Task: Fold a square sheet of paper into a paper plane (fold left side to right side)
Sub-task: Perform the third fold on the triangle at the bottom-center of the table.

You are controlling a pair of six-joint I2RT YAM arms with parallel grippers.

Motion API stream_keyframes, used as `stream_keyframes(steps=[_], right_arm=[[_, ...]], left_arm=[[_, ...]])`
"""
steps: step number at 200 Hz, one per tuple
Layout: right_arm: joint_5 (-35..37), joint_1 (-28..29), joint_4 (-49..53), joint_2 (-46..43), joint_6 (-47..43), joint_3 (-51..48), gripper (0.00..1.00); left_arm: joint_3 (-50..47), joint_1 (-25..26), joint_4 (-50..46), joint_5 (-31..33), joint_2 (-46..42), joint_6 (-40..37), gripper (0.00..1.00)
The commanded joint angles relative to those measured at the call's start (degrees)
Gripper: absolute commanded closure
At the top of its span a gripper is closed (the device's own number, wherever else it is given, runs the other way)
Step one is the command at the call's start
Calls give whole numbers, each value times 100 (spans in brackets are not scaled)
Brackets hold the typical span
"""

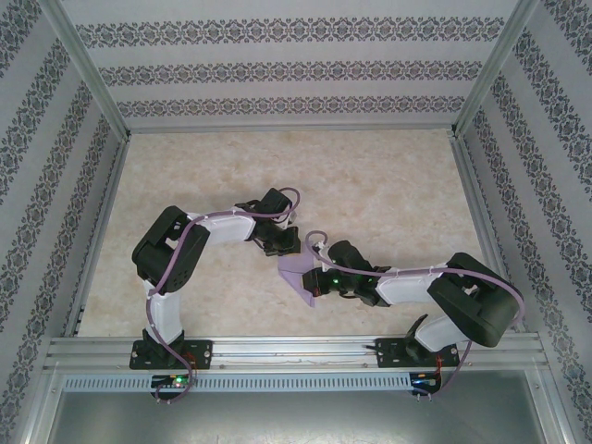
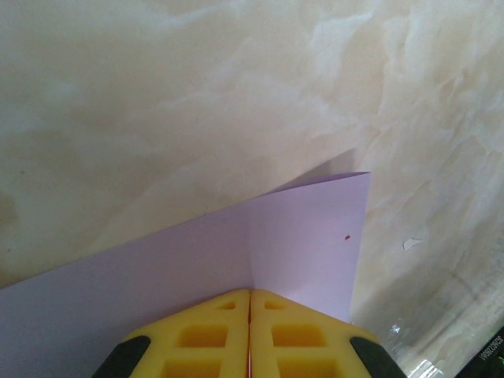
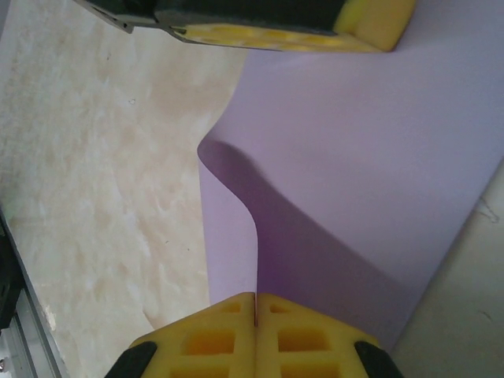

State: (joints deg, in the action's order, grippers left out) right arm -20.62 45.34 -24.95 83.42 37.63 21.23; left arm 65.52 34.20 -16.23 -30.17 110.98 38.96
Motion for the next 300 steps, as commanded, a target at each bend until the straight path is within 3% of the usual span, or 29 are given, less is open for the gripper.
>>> stream_keyframes(steps=[1,300], right_arm=[[8,-78,134,-9,-35,16,100],[-25,-231,456,411,-440,456,100]], left_arm=[[-17,114,-495,315,283,-130,93],[93,162,-557,436,425,-82,93]])
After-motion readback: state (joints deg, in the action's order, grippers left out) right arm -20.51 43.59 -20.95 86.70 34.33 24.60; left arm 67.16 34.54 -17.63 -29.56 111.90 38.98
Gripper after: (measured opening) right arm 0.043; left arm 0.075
